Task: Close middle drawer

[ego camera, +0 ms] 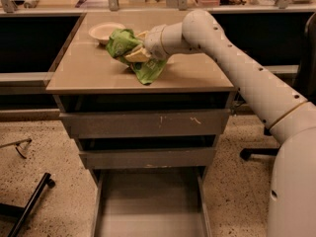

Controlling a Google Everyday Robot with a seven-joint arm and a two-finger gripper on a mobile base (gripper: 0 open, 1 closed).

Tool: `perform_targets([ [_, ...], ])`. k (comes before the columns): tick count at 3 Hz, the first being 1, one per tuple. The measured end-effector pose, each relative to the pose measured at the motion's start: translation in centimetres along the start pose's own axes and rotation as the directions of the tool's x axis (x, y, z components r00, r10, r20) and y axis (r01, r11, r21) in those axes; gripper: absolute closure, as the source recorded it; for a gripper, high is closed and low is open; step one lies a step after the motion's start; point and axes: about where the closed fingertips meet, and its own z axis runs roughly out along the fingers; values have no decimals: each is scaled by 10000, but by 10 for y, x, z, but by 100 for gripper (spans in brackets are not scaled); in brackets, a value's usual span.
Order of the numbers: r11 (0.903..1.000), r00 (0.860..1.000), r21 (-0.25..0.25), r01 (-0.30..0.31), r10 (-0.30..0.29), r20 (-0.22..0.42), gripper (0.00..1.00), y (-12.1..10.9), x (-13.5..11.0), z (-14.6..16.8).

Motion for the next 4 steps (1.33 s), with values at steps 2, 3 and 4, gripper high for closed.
perform_targets([
  [2,10000,10000,-1,0,0,0,12,0,0,0],
  [3,10000,10000,-2,0,0,0,0,0,0,0],
  [4,10000,10000,-2,0,0,0,0,0,0,0],
])
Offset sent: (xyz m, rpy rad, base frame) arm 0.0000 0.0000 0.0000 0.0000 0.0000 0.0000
